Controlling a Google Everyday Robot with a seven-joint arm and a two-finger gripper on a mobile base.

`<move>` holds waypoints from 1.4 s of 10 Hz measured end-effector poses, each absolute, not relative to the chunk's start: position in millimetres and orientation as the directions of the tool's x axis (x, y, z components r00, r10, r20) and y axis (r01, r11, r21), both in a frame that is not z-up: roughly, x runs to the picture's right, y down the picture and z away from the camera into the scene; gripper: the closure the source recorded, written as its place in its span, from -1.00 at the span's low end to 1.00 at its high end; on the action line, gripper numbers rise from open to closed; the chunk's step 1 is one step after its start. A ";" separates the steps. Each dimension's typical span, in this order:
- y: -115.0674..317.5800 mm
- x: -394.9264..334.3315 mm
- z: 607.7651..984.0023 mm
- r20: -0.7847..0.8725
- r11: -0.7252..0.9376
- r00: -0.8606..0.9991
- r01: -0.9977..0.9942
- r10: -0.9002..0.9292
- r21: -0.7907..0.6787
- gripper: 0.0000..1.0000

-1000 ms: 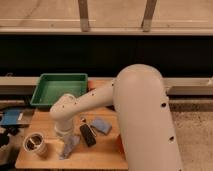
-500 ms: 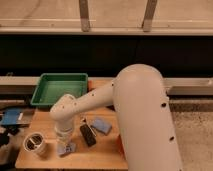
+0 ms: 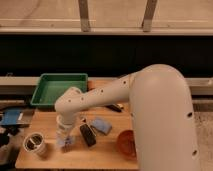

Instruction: Place towel in red bowl

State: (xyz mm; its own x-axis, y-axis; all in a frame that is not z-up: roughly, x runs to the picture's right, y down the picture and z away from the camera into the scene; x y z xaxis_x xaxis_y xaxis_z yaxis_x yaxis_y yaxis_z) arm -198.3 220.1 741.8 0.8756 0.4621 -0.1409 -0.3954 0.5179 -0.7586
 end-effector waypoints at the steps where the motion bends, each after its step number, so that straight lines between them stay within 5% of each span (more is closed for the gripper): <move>1: 206.7 -194.4 736.6 -0.137 0.526 0.872 -0.401 0.470 -0.750 1.00; 7: 102.0 -89.6 741.2 -0.223 0.506 0.775 -0.571 0.591 -0.646 1.00; 14: 118.6 79.0 702.4 -0.403 0.334 0.566 -0.790 0.719 -0.514 1.00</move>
State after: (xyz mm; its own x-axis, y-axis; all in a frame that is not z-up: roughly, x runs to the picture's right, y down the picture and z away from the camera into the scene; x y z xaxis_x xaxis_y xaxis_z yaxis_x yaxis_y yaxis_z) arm 79.0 118.6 702.4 0.5664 0.7190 -0.4027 -0.7898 0.3340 -0.5145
